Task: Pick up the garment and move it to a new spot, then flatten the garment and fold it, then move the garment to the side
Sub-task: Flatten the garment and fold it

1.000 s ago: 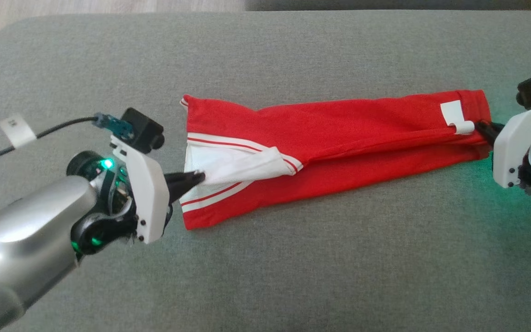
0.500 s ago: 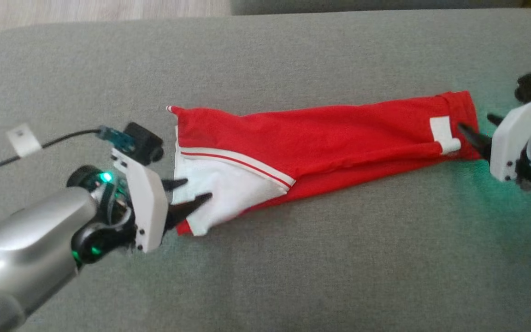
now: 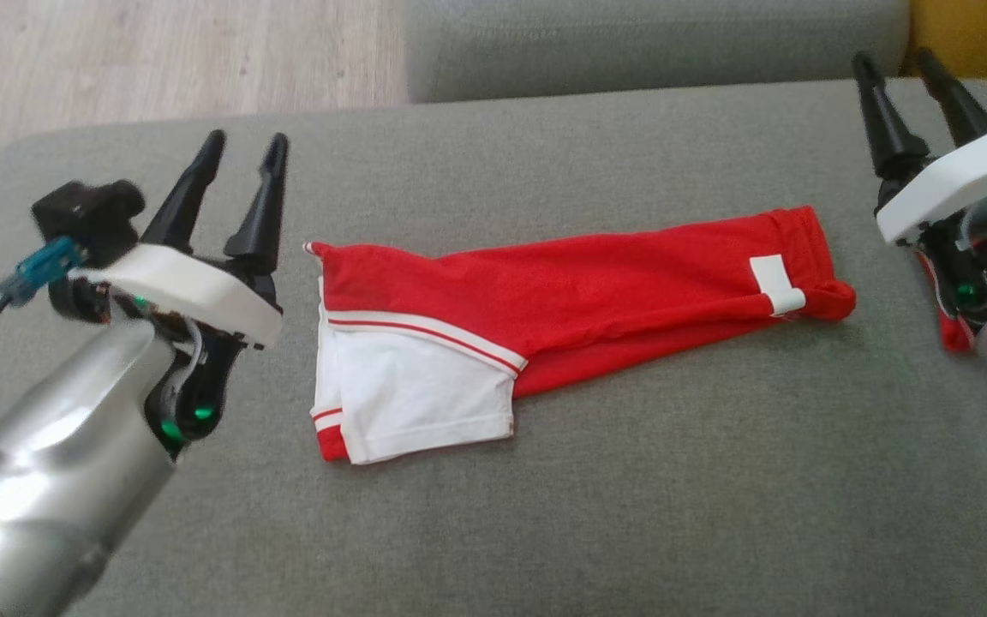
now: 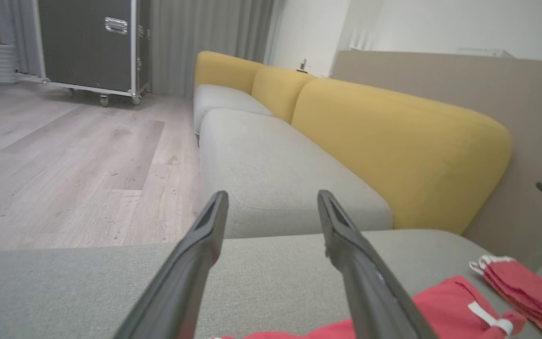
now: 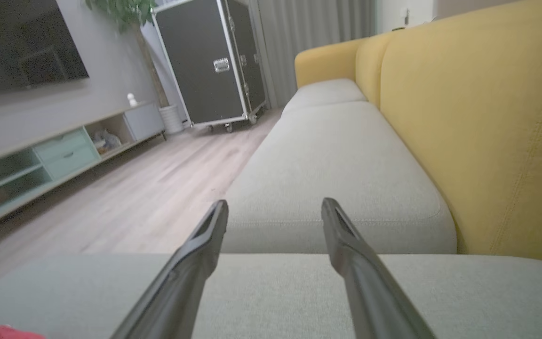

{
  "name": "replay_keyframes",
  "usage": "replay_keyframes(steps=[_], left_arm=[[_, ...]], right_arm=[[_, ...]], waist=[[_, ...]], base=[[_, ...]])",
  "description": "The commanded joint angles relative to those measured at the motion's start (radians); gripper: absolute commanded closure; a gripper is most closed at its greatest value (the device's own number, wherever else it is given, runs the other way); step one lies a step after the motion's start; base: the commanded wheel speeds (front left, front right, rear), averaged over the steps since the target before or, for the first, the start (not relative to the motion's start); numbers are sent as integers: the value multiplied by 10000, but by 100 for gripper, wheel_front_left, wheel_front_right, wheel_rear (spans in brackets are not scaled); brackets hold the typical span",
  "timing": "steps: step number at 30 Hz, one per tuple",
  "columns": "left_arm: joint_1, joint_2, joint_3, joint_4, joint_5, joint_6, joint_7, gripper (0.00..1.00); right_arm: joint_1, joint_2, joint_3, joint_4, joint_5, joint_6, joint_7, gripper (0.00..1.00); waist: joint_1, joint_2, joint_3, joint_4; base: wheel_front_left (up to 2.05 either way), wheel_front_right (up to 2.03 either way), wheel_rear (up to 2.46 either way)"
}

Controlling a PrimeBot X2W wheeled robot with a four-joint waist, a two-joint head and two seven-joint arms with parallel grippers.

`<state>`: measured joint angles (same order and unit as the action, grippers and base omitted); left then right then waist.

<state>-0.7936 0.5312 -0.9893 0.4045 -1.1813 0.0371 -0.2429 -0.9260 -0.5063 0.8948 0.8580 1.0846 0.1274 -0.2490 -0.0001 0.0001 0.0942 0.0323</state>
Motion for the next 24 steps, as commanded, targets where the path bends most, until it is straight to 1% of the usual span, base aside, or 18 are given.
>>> replay_keyframes(steps=[1, 2, 4, 5, 8, 11, 13, 16, 17, 18, 19, 20, 24], left_arm=[[-237, 143, 791, -139, 85, 105, -144, 0], [-50, -10, 1252, -178, 202, 194, -171, 0], [543, -413, 2654, -436, 637, 309, -181, 0], [938, -630, 3335, -583, 946, 315, -183, 0], [2202, -1327, 5078, -1038, 2093, 226, -185, 0], [3356, -2015, 6149, -1358, 3465, 99, -187, 0], [4007, -2514, 6643, -1441, 4197, -45, -187, 0], [4772, -3126, 7121, -1348, 5093, -307, -187, 0], [5153, -3492, 7480, -1298, 5571, -469, -188, 0], [5153, -3492, 7480, -1298, 5571, -469, -188, 0], [5453, -3863, 7848, -1235, 5898, -653, -188, 0], [5453, -3863, 7848, -1235, 5898, -653, -188, 0], [5719, -4298, 8365, -1149, 6459, -1048, -188, 0]], right_arm=[[139, 20, -492, -222, -312, 33, -113, 0], [273, 119, -1135, -391, -643, 33, -118, 0], [816, 417, -2460, -806, -1523, 33, -122, 0], [1163, 596, -3032, -1076, -2148, 33, -123, 0], [2442, 1426, -4800, -2049, -3851, 33, -125, 0], [3804, 2418, -6333, -3136, -5454, 33, -126, 0], [4659, 3108, -7087, -3740, -6223, 33, -126, 0], [5713, 3867, -7753, -4402, -7095, 33, -126, 0], [6236, 4158, -8017, -4627, -7443, 33, -126, 0], [6236, 4158, -8017, -4627, -7443, 33, -126, 0], [6600, 4319, -8128, -4745, -7738, 33, -127, 0], [6600, 4319, -8128, -4745, -7738, 33, -127, 0], [6870, 4472, -8201, -4905, -8031, 33, -127, 0]], waist=[[1, -1, -147, -34], [1, -1, -197, -35], [1, -1, -272, -58], [1, -1, -300, -80], [1, -1, -382, -135], [1, -1, -400, -149], [1, -1, -420, -128], [1, -1, -449, -91], [1, -1, -443, -74], [1, -1, -443, -74], [1, -1, -417, -56], [1, -1, -417, -56], [1, -1, -308, -17]], base=[[0, 0, 0], [0, 0, 0], [0, 0, 0], [0, 0, 0], [0, 0, 0], [0, 0, 0], [0, 0, 0], [0, 0, 0], [0, 0, 0], [0, 0, 0], [0, 0, 0], [0, 0, 0], [0, 0, 0]])
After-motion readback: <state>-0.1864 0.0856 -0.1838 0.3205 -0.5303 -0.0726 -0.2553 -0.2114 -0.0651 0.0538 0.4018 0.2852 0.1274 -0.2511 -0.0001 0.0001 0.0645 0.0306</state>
